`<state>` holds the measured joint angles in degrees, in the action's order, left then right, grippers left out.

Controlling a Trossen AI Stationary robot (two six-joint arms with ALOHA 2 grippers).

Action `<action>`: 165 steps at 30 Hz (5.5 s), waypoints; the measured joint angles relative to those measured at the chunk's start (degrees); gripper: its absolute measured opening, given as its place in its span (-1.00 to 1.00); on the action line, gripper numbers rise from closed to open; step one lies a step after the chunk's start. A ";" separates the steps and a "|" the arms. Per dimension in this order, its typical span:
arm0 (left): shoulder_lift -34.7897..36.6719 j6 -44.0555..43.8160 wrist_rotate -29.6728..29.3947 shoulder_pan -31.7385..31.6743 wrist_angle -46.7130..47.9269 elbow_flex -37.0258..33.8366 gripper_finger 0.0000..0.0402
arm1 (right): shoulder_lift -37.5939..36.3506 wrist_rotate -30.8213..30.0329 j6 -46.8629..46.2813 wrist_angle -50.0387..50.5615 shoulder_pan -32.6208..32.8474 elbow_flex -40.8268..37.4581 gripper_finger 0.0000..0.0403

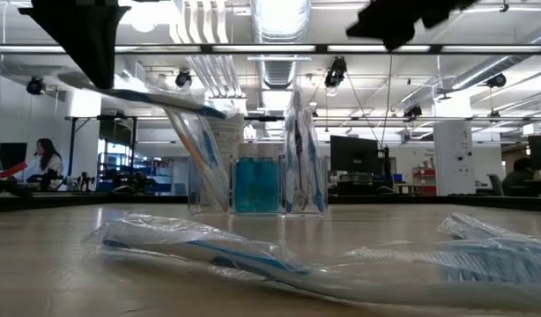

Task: Pick & Place toothbrushing station
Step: Put the blue toothbrush into the transparent organizer

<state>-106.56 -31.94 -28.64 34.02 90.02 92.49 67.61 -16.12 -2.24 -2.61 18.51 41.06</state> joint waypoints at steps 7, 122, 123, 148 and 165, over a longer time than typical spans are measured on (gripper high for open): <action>0.00 0.87 -1.51 -2.91 -0.01 0.35 -1.00 | 3.32 -3.42 4.96 2.88 4.46 8.25 -0.03; 53.13 40.20 14.14 -4.79 -94.70 -50.58 -0.98 | -15.94 2.72 7.22 -42.27 10.57 -25.82 -0.87; 54.33 39.99 13.96 -4.52 -96.62 -52.42 -0.97 | -16.10 2.97 7.74 -44.62 10.57 -27.47 -0.87; 64.00 39.63 9.01 -4.68 -114.23 -69.44 -0.97 | -54.96 3.83 8.74 -25.90 7.60 -38.64 -0.86; 63.47 40.78 7.39 -4.68 -119.06 -72.94 -0.95 | -61.92 8.50 7.36 -21.16 7.53 -40.54 -0.86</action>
<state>-43.09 8.84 -21.26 29.34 -29.04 19.55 5.69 -7.62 5.12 -23.77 26.04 0.51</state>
